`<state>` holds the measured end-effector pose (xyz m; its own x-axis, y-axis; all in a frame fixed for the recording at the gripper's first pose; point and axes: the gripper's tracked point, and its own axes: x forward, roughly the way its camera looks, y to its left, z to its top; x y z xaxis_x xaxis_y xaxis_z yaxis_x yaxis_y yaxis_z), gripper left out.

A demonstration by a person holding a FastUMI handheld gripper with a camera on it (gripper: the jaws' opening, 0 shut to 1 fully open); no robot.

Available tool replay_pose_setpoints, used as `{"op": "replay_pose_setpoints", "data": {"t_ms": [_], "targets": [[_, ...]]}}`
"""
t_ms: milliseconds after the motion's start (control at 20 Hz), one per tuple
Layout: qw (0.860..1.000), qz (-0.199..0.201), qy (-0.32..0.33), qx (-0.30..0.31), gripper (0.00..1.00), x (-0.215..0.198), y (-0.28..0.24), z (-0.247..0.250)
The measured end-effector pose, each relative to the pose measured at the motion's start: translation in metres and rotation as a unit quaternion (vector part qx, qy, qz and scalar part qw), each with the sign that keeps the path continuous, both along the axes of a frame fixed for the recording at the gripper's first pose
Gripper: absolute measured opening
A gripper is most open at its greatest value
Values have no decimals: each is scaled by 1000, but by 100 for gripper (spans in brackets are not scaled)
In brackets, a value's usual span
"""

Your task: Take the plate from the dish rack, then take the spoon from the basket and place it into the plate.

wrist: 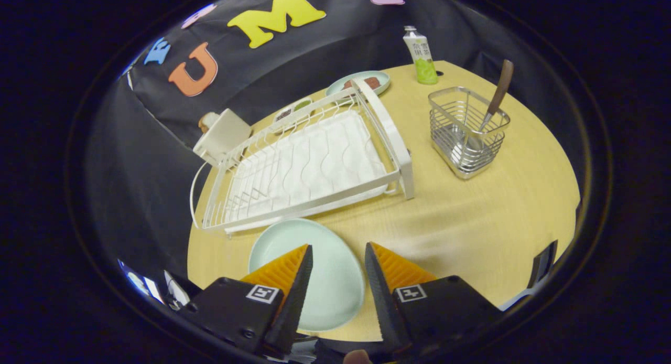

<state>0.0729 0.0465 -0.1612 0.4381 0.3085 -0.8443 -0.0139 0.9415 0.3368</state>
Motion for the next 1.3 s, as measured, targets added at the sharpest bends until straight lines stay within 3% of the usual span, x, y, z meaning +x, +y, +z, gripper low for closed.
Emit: {"op": "replay_pose_setpoints", "data": {"t_ms": [100,350,500,650,750,1100,1300], "targets": [[999,5,-32,-24,76,4,-10,6],[985,8,-152,-83,77,2,-41,46],[959,-2,-250,-135,78,1,-71,79],[908,-14,-360,-211,79,-4,-110,117],[893,-29,-393,-217,100,-11,-124,130],[882,-77,-419,-202,100,1,-185,124],[890,-87,-410,-181,100,33,-212,104]]}}
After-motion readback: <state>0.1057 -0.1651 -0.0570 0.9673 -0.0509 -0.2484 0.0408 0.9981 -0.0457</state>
